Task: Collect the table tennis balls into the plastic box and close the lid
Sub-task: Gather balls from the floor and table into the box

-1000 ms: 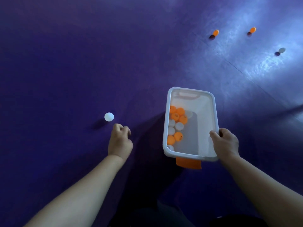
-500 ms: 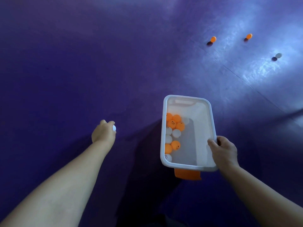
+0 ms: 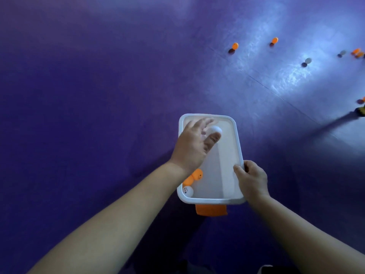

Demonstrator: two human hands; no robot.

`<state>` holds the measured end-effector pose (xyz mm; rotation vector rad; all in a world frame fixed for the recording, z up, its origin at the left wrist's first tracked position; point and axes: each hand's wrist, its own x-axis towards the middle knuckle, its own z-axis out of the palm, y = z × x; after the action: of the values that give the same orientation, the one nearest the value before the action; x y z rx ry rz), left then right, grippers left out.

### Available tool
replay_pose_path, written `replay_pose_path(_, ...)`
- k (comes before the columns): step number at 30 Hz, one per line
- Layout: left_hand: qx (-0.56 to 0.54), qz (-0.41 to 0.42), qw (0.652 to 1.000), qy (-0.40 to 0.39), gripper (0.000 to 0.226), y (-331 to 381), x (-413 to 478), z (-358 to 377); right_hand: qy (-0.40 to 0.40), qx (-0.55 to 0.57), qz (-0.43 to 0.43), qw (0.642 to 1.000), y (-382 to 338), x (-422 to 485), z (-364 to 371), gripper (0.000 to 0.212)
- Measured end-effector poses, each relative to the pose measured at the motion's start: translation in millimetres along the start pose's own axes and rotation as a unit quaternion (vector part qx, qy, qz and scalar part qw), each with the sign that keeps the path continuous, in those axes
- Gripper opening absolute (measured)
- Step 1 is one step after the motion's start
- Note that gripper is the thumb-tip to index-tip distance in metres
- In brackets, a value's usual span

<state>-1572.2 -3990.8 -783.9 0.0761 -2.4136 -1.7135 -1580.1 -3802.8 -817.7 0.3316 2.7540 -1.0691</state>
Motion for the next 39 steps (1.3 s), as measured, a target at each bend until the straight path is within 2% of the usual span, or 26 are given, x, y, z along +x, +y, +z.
replay_pose_path(1, 0.007, 0.003, 1.000, -0.026, 0.042, -3, -1, 2, 0.002, 0.000, -0.003, 1.000, -1, 0, -1, 0.019)
replay_pose_path(2, 0.027, 0.009, 0.999, -0.020, 0.041, -7, -3, 2, 0.005, 0.001, -0.005, 1.000, -3, 0, -2, 0.019)
replay_pose_path(4, 0.098, -0.006, 0.993, 0.061, 0.041, -17, -3, -2, 0.011, 0.004, -0.010, 1.000, -6, 2, -5, 0.021)
replay_pose_path(6, 0.196, -0.059, 0.972, 0.115, 0.049, -23, -1, -7, 0.015, 0.008, -0.011, 1.000, -9, 6, -10, 0.023)
replay_pose_path(8, 0.231, -0.139, 0.958, 0.095, 0.063, -24, 1, -7, 0.020, 0.008, -0.014, 1.000, -13, 11, -16, 0.026)
replay_pose_path(10, 0.185, -0.216, 0.957, 0.057, 0.071, -19, 5, -4, 0.031, 0.014, -0.016, 0.999, -17, 19, -22, 0.027)
replay_pose_path(12, 0.156, -0.264, 0.951, 0.025, 0.063, -16, 10, -1, 0.039, 0.017, -0.019, 0.999, -20, 31, -26, 0.027)
replay_pose_path(15, 0.166, -0.270, 0.948, 0.000, 0.031, -18, 20, 4, 0.028, 0.011, -0.021, 0.999, -29, 54, -32, 0.025)
replay_pose_path(17, 0.161, -0.258, 0.953, 0.004, 0.020, -18, 30, 6, 0.028, -0.015, -0.034, 0.999, -36, 74, -34, 0.029)
replay_pose_path(23, 0.162, -0.228, 0.959, 0.056, 0.032, 8, 77, 3, 0.003, 0.005, -0.057, 0.998, -71, 133, -41, 0.025)
replay_pose_path(30, 0.157, -0.258, 0.950, 0.083, 0.028, 108, 109, -3, -0.006, 0.059, -0.014, 0.998, -120, 126, -118, 0.023)
replay_pose_path(33, 0.155, -0.265, 0.949, 0.074, 0.030, 172, 123, -3, -0.012, 0.067, 0.009, 0.998, -147, 112, -182, 0.025)
replay_pose_path(37, 0.152, -0.248, 0.955, 0.051, 0.039, 272, 144, 3, 0.008, 0.084, 0.041, 0.996, -180, 95, -282, 0.015)
replay_pose_path(39, 0.151, -0.239, 0.959, 0.029, 0.035, 326, 154, 6, 0.015, 0.090, 0.054, 0.994, -197, 85, -334, 0.014)
